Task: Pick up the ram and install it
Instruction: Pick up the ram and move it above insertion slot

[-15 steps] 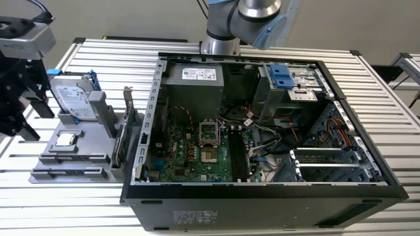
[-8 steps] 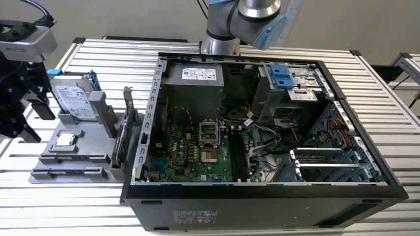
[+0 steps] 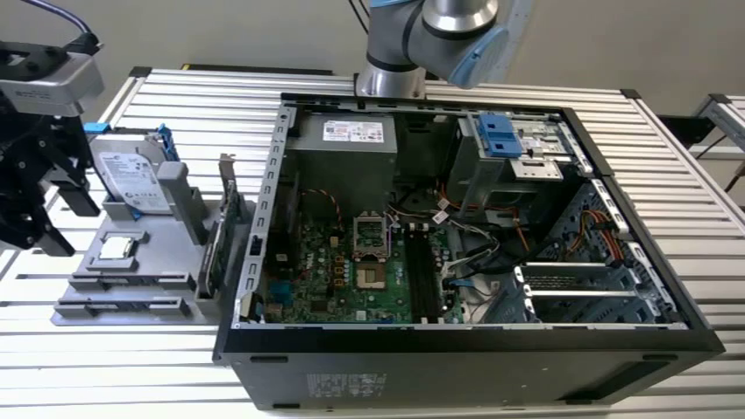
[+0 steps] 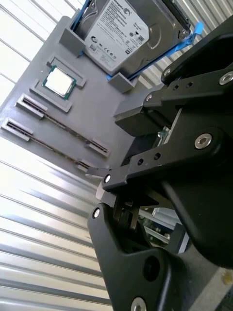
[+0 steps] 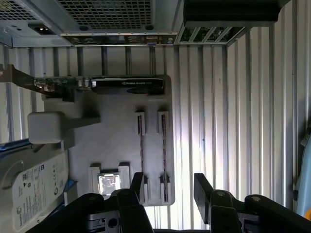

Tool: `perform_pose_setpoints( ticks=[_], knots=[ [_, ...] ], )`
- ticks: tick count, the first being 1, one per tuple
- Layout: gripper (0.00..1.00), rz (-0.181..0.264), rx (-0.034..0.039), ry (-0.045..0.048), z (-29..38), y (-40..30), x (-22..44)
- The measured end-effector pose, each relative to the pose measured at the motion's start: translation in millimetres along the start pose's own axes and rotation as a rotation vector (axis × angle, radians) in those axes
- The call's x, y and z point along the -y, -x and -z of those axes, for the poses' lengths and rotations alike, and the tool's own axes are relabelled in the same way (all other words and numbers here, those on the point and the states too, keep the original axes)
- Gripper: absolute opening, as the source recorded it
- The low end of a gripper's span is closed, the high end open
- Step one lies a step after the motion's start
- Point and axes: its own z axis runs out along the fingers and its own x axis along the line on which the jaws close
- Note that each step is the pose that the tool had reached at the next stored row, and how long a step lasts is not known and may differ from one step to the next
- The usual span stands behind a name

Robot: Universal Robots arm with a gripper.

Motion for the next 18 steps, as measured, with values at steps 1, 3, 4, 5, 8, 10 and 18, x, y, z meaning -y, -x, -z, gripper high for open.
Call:
perform_pose_setpoints(
  ticks=[1,3,4,5,8,10,18],
  knots=[
    [1.0,0.0,0.0005,0.0001,-0.7,-0.1,0.0],
    [1.0,0.0,0.0017,0.0,-1.9,-0.3,0.1],
    [1.0,0.0,0.0021,0.0001,-2.6,-0.5,0.1],
    [1.0,0.0,0.0027,0.0002,-3.2,-0.6,0.1],
    [1.0,0.0,0.0041,0.0002,-5.0,-1.0,0.2],
    [1.0,0.0,0.0048,0.0003,-6.4,-1.2,0.2],
    [1.0,0.0,0.0064,0.0003,-12.1,-1.8,0.3]
  ],
)
